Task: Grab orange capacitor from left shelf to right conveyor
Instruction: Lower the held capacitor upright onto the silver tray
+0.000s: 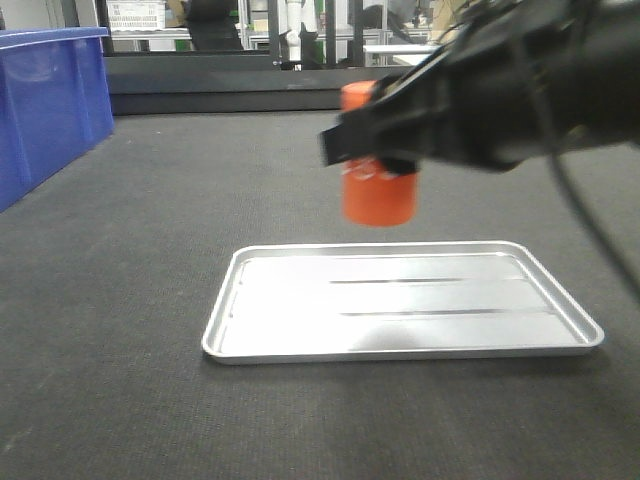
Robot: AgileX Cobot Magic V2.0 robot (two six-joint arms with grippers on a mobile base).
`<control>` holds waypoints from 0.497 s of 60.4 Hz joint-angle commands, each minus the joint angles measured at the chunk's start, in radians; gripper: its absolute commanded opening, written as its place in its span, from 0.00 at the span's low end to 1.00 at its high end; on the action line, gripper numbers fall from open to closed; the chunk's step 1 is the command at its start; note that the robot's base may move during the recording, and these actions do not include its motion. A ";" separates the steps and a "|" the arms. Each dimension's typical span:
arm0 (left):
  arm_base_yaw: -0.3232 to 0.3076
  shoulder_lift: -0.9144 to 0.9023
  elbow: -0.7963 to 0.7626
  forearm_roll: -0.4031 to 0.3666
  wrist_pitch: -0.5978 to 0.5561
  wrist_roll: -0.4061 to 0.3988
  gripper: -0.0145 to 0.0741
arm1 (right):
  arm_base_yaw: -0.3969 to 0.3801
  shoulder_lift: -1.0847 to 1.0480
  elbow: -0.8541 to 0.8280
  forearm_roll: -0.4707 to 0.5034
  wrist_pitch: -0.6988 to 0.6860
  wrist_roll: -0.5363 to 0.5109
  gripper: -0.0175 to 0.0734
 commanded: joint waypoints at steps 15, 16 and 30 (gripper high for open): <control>-0.005 -0.010 0.028 -0.006 -0.088 -0.004 0.02 | 0.014 0.065 -0.028 -0.001 -0.126 -0.001 0.25; -0.005 -0.010 0.028 -0.006 -0.088 -0.004 0.02 | 0.014 0.068 -0.028 -0.001 -0.123 -0.001 0.25; -0.005 -0.010 0.028 -0.006 -0.088 -0.004 0.02 | 0.014 0.098 0.018 0.001 -0.172 -0.001 0.25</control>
